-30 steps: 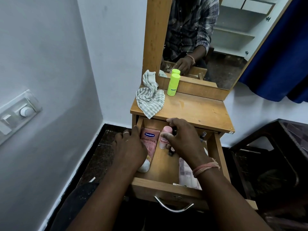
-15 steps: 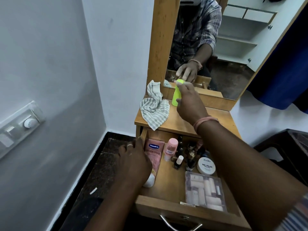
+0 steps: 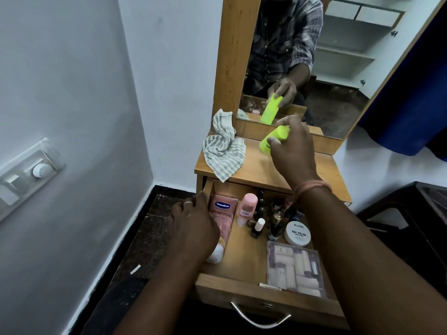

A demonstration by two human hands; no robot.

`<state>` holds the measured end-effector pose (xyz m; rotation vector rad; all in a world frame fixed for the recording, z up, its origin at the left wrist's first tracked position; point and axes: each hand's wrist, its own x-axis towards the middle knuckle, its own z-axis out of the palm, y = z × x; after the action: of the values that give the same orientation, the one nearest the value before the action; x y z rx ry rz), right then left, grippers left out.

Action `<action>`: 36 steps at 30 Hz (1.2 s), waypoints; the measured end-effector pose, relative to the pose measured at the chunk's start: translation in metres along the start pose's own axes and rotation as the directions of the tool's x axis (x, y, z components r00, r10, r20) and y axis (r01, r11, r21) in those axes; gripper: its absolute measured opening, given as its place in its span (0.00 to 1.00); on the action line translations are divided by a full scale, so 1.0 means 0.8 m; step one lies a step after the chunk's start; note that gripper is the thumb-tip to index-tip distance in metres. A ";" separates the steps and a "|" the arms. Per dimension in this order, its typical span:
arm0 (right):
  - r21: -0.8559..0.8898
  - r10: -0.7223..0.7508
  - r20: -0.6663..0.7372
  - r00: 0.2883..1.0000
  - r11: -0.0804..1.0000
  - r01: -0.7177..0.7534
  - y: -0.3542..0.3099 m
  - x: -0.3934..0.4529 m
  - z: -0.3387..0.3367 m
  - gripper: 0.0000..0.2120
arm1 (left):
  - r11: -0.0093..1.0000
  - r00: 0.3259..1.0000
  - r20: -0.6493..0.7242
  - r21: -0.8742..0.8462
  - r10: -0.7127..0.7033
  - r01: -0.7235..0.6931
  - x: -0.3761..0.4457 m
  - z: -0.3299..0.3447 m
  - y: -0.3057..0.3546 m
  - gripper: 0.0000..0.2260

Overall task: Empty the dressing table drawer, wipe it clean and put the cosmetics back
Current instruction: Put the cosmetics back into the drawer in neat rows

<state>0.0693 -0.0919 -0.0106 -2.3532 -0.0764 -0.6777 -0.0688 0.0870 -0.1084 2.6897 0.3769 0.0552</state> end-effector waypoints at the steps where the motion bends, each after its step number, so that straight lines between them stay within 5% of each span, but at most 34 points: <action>1: 0.060 0.015 -0.032 0.999 0.998 -0.013 -0.002 -0.011 -0.009 0.17 | 1.000 1.000 0.004 0.002 0.000 0.000 0.000 0.000 0.001 0.25; 5: 0.241 0.020 -0.025 0.999 0.970 -0.013 -0.019 -0.082 -0.048 0.17 | 1.000 1.000 0.025 0.004 -0.009 0.009 0.001 -0.002 0.003 0.25; 9: 0.306 0.017 0.152 0.988 0.950 -0.064 -0.023 -0.154 -0.072 0.17 | 1.000 0.999 0.035 0.005 -0.011 0.011 0.000 -0.002 0.002 0.25; 16: 0.065 -0.054 0.393 0.918 0.997 0.031 0.006 -0.212 -0.035 0.17 | 1.000 0.999 0.031 0.018 -0.010 0.010 -0.003 -0.005 0.002 0.26; 30: -0.050 -0.057 0.408 0.911 0.995 0.085 0.021 -0.225 0.014 0.20 | 0.999 1.000 0.027 0.031 0.015 -0.016 -0.006 -0.008 0.002 0.26; 36: -0.007 -0.037 0.355 0.934 0.999 0.042 0.014 -0.223 0.004 0.13 | 1.000 1.000 0.027 0.022 0.017 -0.017 -0.005 -0.007 0.002 0.26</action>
<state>-0.0804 -0.0761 -0.1067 -2.4681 -0.2794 -0.2630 -0.0730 0.0866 -0.1029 2.7134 0.3486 0.0204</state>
